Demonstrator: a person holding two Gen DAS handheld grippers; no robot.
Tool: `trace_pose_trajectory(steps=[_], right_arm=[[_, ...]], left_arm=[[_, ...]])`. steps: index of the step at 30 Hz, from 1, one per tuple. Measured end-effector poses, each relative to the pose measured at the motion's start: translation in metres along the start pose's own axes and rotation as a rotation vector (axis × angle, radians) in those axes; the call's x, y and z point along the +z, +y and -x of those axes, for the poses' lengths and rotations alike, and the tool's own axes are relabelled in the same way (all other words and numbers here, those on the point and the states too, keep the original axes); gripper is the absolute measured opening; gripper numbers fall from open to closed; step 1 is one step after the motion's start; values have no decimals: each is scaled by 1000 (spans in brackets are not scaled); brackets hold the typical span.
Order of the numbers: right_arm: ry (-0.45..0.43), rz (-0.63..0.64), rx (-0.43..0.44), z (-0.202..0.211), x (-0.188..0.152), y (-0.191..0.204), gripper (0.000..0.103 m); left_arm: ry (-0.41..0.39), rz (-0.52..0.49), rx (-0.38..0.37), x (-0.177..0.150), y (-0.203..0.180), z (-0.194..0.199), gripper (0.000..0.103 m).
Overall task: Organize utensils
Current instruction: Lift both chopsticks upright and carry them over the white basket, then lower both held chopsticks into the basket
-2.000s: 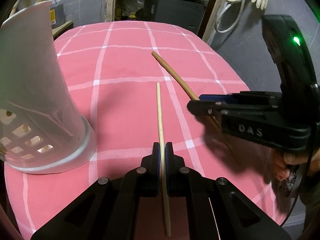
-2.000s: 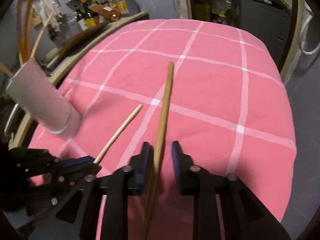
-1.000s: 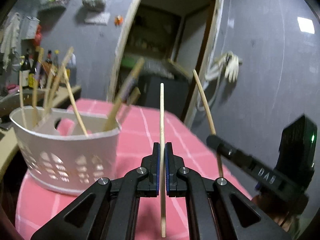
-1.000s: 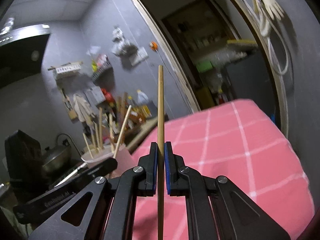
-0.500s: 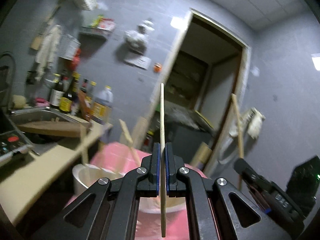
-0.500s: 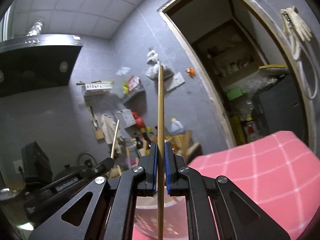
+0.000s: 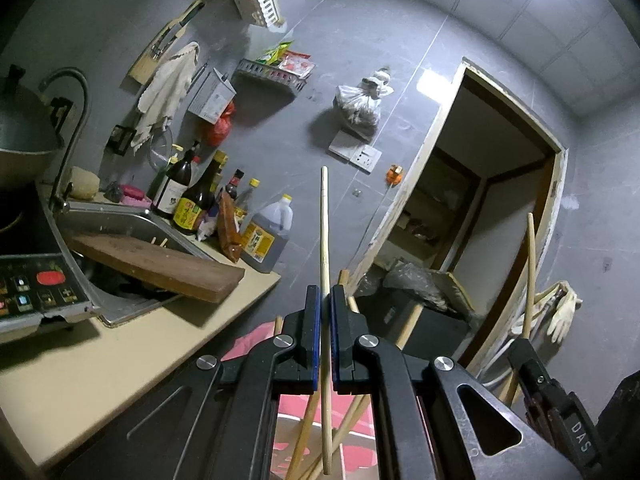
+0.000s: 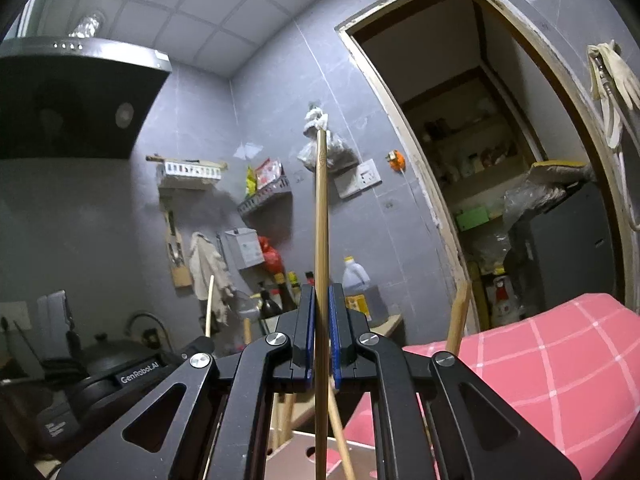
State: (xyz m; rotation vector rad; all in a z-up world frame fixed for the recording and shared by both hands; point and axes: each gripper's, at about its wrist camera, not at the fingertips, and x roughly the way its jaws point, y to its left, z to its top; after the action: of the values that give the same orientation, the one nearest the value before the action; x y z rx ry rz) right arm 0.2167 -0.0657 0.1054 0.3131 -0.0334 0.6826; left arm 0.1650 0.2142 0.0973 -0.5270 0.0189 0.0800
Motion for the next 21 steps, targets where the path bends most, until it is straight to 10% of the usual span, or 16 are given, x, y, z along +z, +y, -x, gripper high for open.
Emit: trace_pose_trajectory(steps=[21], right_arm=[[-5,66,32,-2,-16,9,5]], left_arm=[[44,-108,19,-46,-15,-3,3]])
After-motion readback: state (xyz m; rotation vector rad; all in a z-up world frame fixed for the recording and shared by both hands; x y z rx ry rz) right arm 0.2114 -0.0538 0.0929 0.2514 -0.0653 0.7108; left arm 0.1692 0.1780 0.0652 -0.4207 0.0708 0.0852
